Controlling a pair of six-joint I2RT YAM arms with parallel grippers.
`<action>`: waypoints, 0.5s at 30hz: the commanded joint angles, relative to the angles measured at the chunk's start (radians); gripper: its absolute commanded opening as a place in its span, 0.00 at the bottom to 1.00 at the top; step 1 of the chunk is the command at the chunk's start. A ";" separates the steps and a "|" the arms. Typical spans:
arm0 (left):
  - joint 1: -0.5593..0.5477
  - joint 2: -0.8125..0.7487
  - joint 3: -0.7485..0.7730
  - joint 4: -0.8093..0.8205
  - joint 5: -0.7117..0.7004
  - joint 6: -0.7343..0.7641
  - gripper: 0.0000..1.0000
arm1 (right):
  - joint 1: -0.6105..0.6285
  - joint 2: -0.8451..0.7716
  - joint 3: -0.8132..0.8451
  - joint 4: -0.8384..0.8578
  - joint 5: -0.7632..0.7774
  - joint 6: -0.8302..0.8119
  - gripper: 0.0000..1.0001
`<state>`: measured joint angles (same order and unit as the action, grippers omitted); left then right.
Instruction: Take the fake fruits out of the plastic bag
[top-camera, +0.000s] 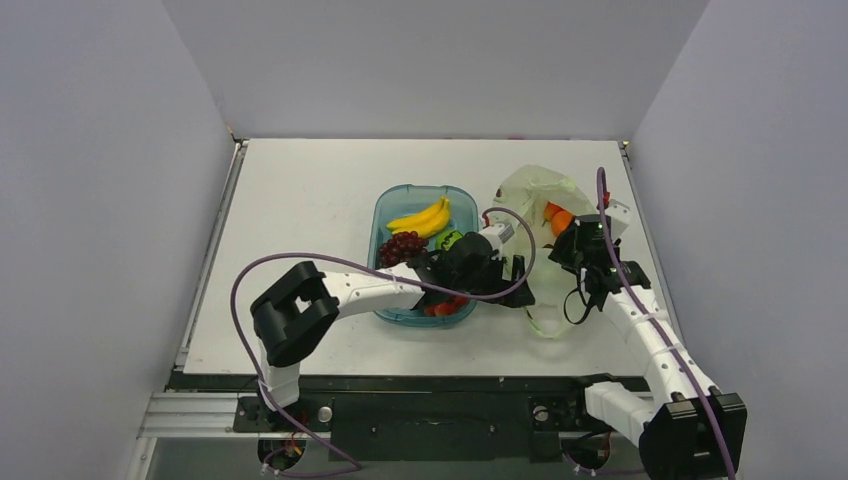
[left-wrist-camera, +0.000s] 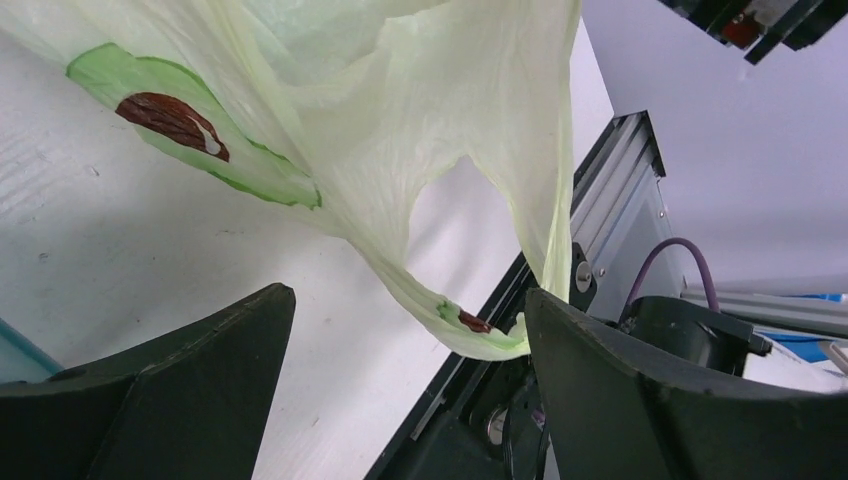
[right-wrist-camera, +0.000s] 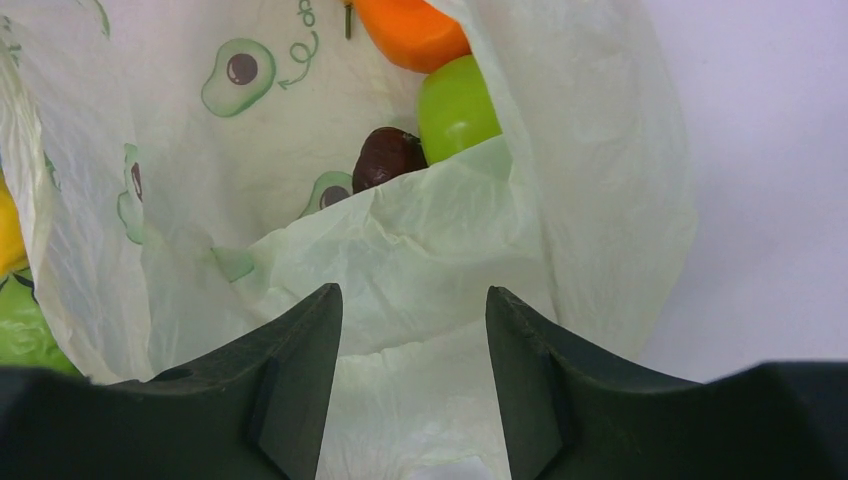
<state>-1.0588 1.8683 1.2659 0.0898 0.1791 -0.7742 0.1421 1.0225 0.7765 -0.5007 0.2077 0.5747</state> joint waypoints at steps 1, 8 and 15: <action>-0.005 0.002 -0.019 0.152 -0.025 -0.064 0.83 | -0.010 0.023 0.048 0.083 -0.066 0.016 0.51; -0.009 0.079 -0.023 0.225 -0.006 -0.132 0.85 | -0.010 0.159 0.083 0.171 -0.024 0.010 0.49; -0.003 0.159 0.039 0.264 0.043 -0.137 0.59 | -0.012 0.271 0.138 0.194 0.085 -0.029 0.47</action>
<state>-1.0653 2.0018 1.2594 0.2775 0.1844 -0.9001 0.1371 1.2594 0.8581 -0.3668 0.2058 0.5701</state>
